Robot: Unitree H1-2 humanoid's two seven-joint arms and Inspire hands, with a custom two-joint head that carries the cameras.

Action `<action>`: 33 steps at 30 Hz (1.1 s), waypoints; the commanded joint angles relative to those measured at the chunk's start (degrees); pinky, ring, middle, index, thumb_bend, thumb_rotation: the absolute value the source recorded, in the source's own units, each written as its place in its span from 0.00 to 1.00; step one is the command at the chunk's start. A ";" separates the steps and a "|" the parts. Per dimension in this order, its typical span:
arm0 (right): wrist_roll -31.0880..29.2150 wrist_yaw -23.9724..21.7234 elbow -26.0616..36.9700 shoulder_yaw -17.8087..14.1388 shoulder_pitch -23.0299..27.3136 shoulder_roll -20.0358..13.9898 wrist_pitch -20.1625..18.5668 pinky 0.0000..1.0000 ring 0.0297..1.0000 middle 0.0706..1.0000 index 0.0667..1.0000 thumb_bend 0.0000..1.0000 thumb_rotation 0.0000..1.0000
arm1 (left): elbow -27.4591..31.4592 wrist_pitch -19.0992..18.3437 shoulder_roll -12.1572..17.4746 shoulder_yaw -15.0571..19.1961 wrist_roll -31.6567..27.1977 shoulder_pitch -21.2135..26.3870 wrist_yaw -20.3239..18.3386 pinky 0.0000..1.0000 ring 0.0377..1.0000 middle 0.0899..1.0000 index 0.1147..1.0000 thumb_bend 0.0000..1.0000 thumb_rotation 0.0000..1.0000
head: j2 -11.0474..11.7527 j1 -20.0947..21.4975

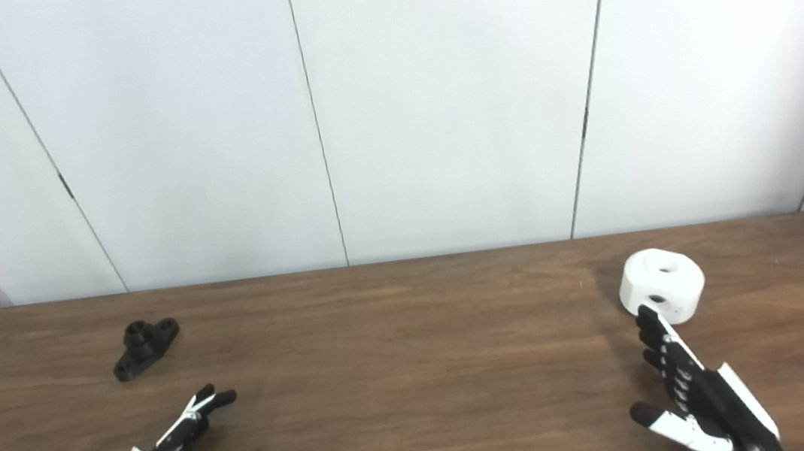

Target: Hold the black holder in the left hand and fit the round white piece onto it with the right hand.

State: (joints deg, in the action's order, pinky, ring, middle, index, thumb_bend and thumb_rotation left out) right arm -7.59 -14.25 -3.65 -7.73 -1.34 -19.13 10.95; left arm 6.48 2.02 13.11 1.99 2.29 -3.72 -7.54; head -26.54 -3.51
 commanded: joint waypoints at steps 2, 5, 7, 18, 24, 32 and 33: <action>-1.02 -0.26 -1.84 0.28 -2.59 0.75 1.03 1.00 1.00 1.00 1.00 1.00 0.60 | 0.21 -0.93 0.53 0.28 0.62 -0.52 0.45 1.00 1.00 1.00 0.83 0.94 0.26 | -0.35 0.02; -0.51 0.00 -1.33 0.27 -2.71 0.77 0.68 0.99 1.00 1.00 1.00 1.00 0.61 | 0.31 -0.94 0.48 0.50 0.32 -0.50 0.49 1.00 1.00 1.00 0.83 0.95 0.25 | -0.45 0.00; -0.60 -0.04 -1.11 0.24 -2.76 0.73 0.54 0.99 1.00 1.00 1.00 1.00 0.60 | 0.32 -0.67 0.45 0.57 0.36 -0.52 0.57 1.00 1.00 1.00 0.83 0.95 0.25 | -1.01 -0.29; -0.35 0.10 -0.56 -0.28 -3.06 0.04 -0.13 0.99 1.00 1.00 1.00 1.00 0.62 | 3.05 1.32 -2.43 1.14 7.59 -0.61 6.04 0.99 1.00 1.00 0.78 0.89 0.27 | -1.78 -2.64; -1.54 -0.72 -0.48 -0.71 -3.24 -0.54 -0.44 0.98 1.00 1.00 1.00 1.00 0.62 | 6.85 1.20 -5.34 2.71 14.37 0.23 11.46 1.00 1.00 1.00 0.73 0.85 0.19 | -1.98 -3.96; -2.64 -1.30 -0.25 -1.16 -3.66 -1.03 -0.95 1.00 1.00 1.00 1.00 1.00 0.61 | 9.79 -1.52 -7.15 6.34 24.51 4.42 19.58 1.00 1.00 1.00 0.67 0.86 0.20 | -2.06 -6.16; -2.30 -1.25 -0.44 -1.11 -3.66 -1.17 -0.51 1.00 1.00 1.00 1.00 1.00 0.62 | 10.21 -2.86 -7.23 6.91 25.48 5.17 20.21 1.00 1.00 1.00 0.67 0.87 0.22 | -2.07 -6.33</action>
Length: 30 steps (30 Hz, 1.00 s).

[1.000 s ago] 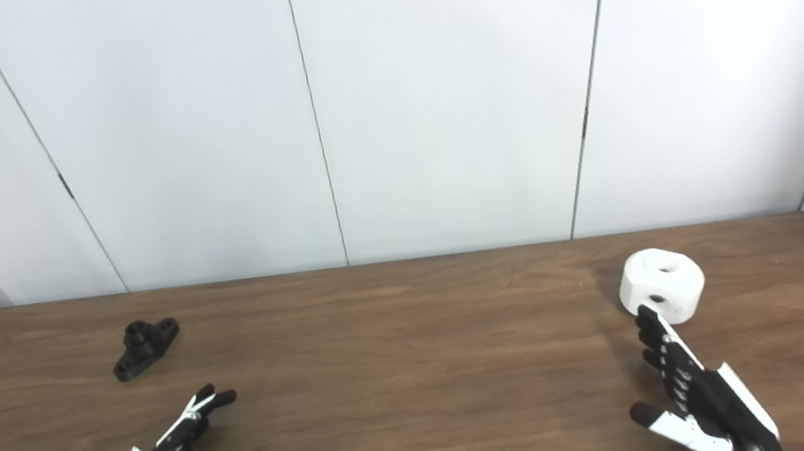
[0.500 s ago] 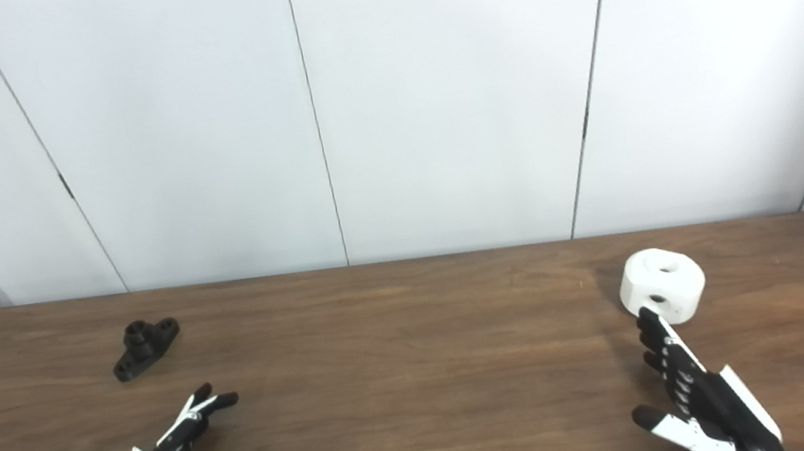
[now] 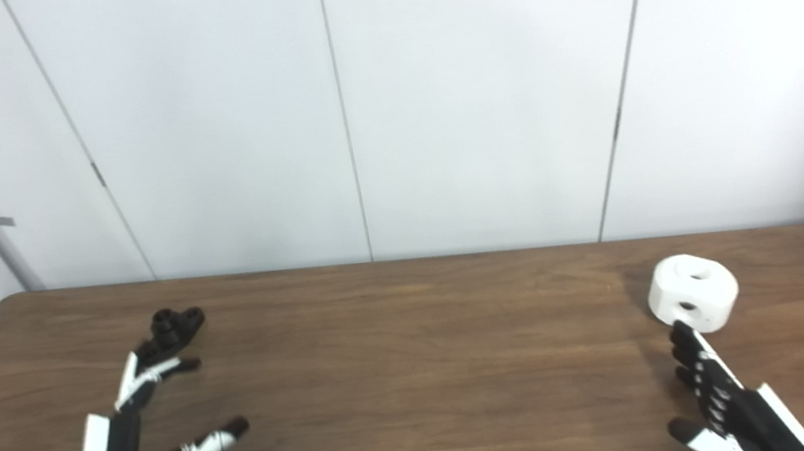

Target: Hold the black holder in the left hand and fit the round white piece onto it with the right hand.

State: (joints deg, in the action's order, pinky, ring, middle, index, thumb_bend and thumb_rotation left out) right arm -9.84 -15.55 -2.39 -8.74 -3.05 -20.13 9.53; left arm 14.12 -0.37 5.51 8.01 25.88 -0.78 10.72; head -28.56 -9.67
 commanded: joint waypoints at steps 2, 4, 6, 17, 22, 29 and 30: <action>0.42 0.22 -1.77 -0.11 -1.99 -0.39 1.16 1.00 1.00 1.00 1.00 1.00 0.63 | 2.95 -2.71 0.39 1.86 3.35 3.71 2.92 1.00 1.00 1.00 0.67 0.88 0.23 | -0.08 -1.12; -0.59 -0.14 -1.60 -0.33 -2.06 -0.48 0.65 1.00 1.00 1.00 1.00 1.00 0.63 | 2.85 -4.28 0.73 2.54 4.46 4.98 3.48 1.00 1.00 1.00 0.66 0.89 0.24 | -0.16 -2.14; -0.44 -0.10 -1.43 -0.43 -2.20 -0.81 0.67 0.99 1.00 1.00 1.00 1.00 0.64 | 2.67 -6.36 0.94 3.28 4.93 6.38 3.59 1.00 1.00 1.00 0.66 0.89 0.23 | -0.31 -3.35; -2.67 -1.50 -1.20 -0.62 -2.49 -1.77 0.65 1.00 1.00 1.00 1.00 1.00 0.64 | -1.37 -16.92 3.22 3.88 10.88 14.08 5.35 1.00 1.00 1.00 0.66 0.89 0.23 | -0.40 -5.58; -2.15 -1.79 -1.70 -0.68 -2.42 -1.97 1.61 1.00 1.00 1.00 1.00 1.00 0.66 | -5.56 -20.07 5.36 3.18 11.22 16.75 4.85 1.00 1.00 1.00 0.67 0.91 0.26 | -0.26 -6.34; -3.49 -3.02 -2.84 -1.10 -1.97 -2.23 1.73 1.00 1.00 1.00 1.00 1.00 0.66 | -12.04 -23.85 5.89 2.61 10.07 19.76 5.42 1.00 1.00 1.00 0.69 0.92 0.29 | 0.27 -7.64; -3.73 -3.20 -2.93 -1.14 -1.95 -2.26 1.79 1.00 1.00 1.00 1.00 1.00 0.66 | -13.07 -23.95 5.88 2.67 9.69 20.10 5.67 1.00 1.00 1.00 0.69 0.92 0.29 | 0.27 -7.64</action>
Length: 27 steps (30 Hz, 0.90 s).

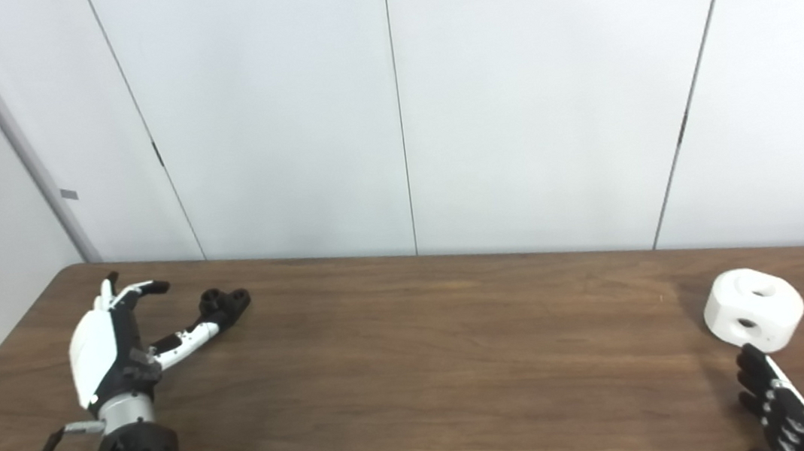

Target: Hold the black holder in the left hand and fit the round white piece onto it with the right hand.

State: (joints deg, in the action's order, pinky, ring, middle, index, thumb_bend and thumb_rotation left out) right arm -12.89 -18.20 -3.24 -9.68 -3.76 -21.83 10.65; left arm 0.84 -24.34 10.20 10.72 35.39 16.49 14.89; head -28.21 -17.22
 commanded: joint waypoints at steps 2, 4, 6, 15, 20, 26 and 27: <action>-0.97 -0.83 -2.57 -0.21 -1.13 -0.74 0.95 1.00 1.00 1.00 1.00 1.00 0.66 | -1.82 -0.19 1.20 -0.04 -0.29 3.49 2.02 1.00 1.00 1.00 0.71 0.92 0.29 | -0.01 -0.65; -1.29 -1.09 -3.19 -0.21 -0.95 -0.92 1.41 1.00 1.00 1.00 1.00 1.00 0.66 | -4.22 -0.17 1.53 -0.46 -0.15 4.18 2.52 1.00 1.00 1.00 0.71 0.92 0.29 | 0.07 -0.90; -1.11 -1.26 -3.76 -0.17 -0.82 -1.06 2.61 1.00 1.00 1.00 1.00 0.99 0.66 | -6.28 0.07 1.85 -1.00 -0.01 4.78 2.91 1.00 1.00 1.00 0.71 0.95 0.30 | 0.22 -1.62; -1.40 0.49 -2.17 -1.16 -1.66 -0.54 -0.96 1.00 1.00 1.00 1.00 1.00 0.66 | -12.28 -0.40 3.31 -4.12 0.74 6.87 4.29 1.00 1.00 1.00 0.70 0.98 0.31 | 0.55 -2.59; -1.87 0.11 -2.44 -1.26 -1.70 -0.69 -0.85 1.00 1.00 1.00 1.00 1.00 0.66 | -15.07 -1.79 3.27 -4.88 0.44 8.34 5.08 1.00 1.00 1.00 0.72 1.00 0.32 | 0.82 -3.00; -2.38 -0.40 -3.02 -1.32 -1.74 -0.84 -0.22 1.00 1.00 1.00 1.00 1.00 0.65 | -18.60 -2.49 3.06 -5.16 0.94 9.71 6.35 1.00 1.00 1.00 0.73 1.00 0.33 | 1.17 -3.49; -2.55 -0.46 -2.92 -1.33 -1.79 -0.87 -0.24 1.00 1.00 1.00 1.00 1.00 0.65 | -19.20 -2.52 3.04 -5.10 0.87 9.93 6.57 1.00 1.00 1.00 0.73 1.00 0.33 | 1.21 -3.53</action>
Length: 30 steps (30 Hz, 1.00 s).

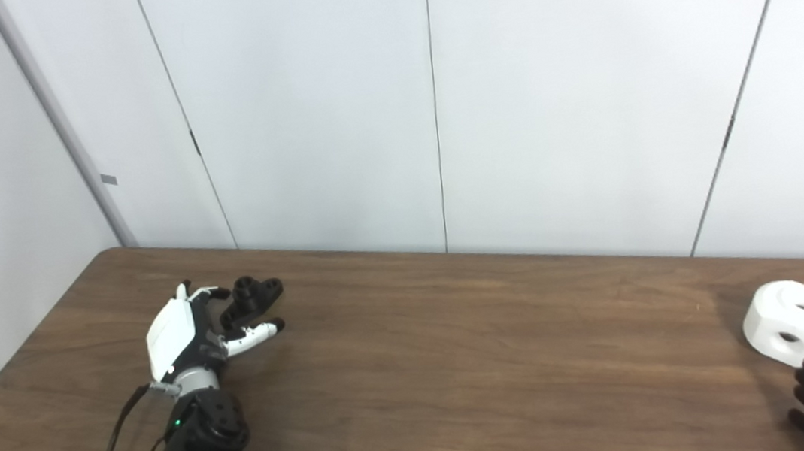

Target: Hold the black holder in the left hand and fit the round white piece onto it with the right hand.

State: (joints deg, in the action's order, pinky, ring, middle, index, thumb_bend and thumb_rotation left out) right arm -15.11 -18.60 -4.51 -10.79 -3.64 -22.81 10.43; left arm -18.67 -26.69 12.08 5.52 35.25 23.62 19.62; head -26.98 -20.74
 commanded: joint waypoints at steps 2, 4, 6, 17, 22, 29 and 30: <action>-0.41 -0.04 -1.46 -0.22 -2.05 -0.02 -0.30 1.00 1.00 1.00 1.00 1.00 0.65 | -0.52 -0.18 1.04 0.37 0.72 3.15 2.17 1.00 1.00 1.00 0.74 1.00 0.33 | 0.09 -0.13; -0.16 0.18 -1.25 -0.23 -2.21 -0.13 -0.52 1.00 1.00 1.00 1.00 1.00 0.66 | -1.23 -0.17 0.94 0.75 0.39 3.49 2.51 1.00 1.00 1.00 0.74 0.99 0.32 | 0.19 -0.23; -0.31 0.06 -1.26 -0.31 -2.34 -0.25 -0.55 1.00 1.00 1.00 1.00 1.00 0.66 | -2.03 -0.07 0.99 0.94 0.02 3.82 3.18 1.00 1.00 1.00 0.74 0.99 0.31 | 0.21 -0.39; -0.38 -0.23 -1.31 -0.54 -2.87 -0.69 -0.39 1.00 1.00 1.00 1.00 1.00 0.66 | -8.42 0.04 2.37 0.94 -2.08 5.94 4.16 1.00 1.00 1.00 0.73 0.99 0.30 | 0.66 -0.86; -0.70 -0.51 -1.17 -0.80 -3.23 -0.82 -0.40 1.00 1.00 1.00 1.00 1.00 0.67 | -10.68 0.17 2.84 0.68 -3.06 6.78 5.12 1.00 1.00 1.00 0.72 1.00 0.30 | 0.79 -0.97; -0.98 -0.83 -1.19 -1.05 -3.52 -0.86 -0.21 1.00 1.00 1.00 1.00 1.00 0.66 | -12.23 -0.09 3.88 -0.48 -3.74 7.85 4.13 1.00 1.00 1.00 0.69 0.98 0.28 | 0.46 -0.71; -0.90 -0.75 -1.05 -1.05 -3.55 -0.85 -0.26 1.00 1.00 1.00 1.00 1.00 0.66 | -12.73 -0.13 4.08 -0.86 -3.46 8.00 3.27 1.00 1.00 1.00 0.68 0.98 0.28 | 0.46 -0.71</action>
State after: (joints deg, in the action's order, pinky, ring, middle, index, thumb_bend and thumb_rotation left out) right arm -16.19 -19.30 -4.36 -11.79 -4.85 -23.23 10.49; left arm -31.15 -26.46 14.79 4.93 31.49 29.54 23.68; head -26.46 -21.45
